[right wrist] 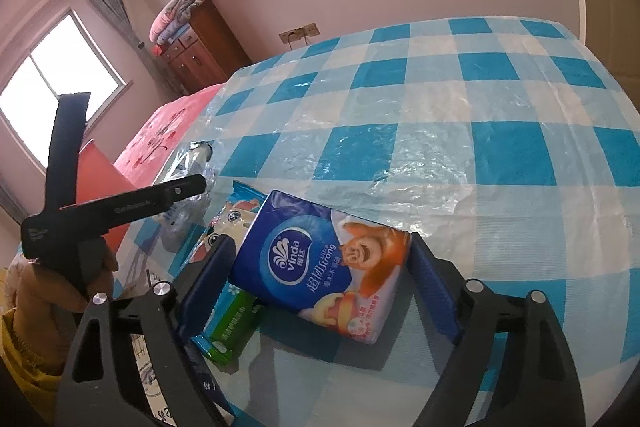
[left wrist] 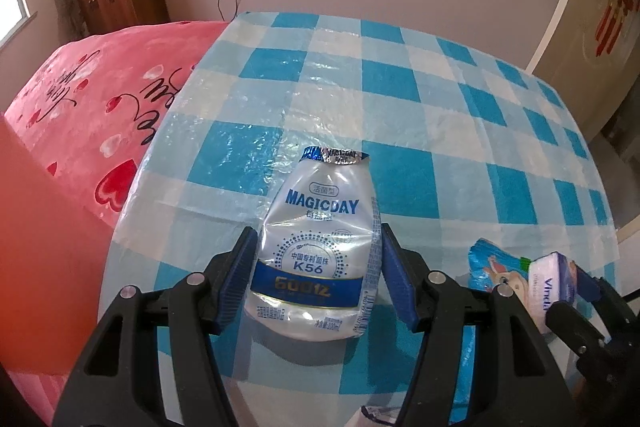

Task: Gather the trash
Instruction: 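Lift the tissue pack and bottle off the table with both tools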

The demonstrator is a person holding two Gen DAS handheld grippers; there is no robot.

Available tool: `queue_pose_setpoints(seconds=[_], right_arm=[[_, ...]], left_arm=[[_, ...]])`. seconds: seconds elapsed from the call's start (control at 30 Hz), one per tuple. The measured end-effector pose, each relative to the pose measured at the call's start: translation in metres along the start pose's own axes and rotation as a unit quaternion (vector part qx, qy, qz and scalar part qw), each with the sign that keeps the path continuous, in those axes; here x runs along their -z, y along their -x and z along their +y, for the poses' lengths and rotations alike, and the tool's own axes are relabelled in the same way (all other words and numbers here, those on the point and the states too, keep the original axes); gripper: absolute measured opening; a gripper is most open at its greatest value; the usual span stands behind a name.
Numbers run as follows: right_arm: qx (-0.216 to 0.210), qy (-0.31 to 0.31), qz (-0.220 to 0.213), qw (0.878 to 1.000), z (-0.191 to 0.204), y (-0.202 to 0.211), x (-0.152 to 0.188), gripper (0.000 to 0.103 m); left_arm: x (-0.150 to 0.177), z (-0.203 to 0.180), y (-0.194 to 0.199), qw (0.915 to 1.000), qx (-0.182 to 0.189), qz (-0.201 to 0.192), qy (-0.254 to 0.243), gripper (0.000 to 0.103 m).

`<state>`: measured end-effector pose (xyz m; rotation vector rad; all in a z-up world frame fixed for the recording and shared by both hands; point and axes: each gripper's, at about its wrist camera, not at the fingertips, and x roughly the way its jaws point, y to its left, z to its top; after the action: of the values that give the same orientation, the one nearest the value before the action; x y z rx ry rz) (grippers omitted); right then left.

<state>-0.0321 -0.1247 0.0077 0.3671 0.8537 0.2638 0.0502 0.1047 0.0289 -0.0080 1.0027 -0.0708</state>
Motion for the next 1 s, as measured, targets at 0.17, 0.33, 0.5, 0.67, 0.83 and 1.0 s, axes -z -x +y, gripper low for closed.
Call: queue_pose_setpoints(seconds=[0.17,0.33,0.5,0.67,0.83,1.0], right_arm=[[-0.001,0.003,-0.001,1.0,0.0,0.003,0.002,0.083],[-0.003,0.002,-0.004,1.0,-0.002,0.006,0.003,0.081],[0.004,0.004,-0.009,1.0,-0.001,0.009,0.005,0.078],[0.012,0.008,-0.014,1.0,0.0,0.013,0.008,0.075],[0.023,0.017,-0.018,0.999,0.004,0.017,0.012,0.072],[0.041,0.025,-0.026,0.999,0.007,0.021,0.014,0.064]], left_arm=[[0.004,0.002,0.016,0.9998,0.011,-0.017,0.008,0.062],[0.009,0.002,0.035,0.9992,0.024,-0.032,0.008,0.062],[0.014,0.002,0.054,0.9982,0.037,-0.046,0.01,0.062],[0.023,0.003,0.067,0.9974,0.046,-0.054,0.011,0.062],[0.035,0.005,0.077,0.9973,0.048,-0.054,0.01,0.062],[0.044,0.007,0.088,0.9969,0.053,-0.058,0.008,0.062]])
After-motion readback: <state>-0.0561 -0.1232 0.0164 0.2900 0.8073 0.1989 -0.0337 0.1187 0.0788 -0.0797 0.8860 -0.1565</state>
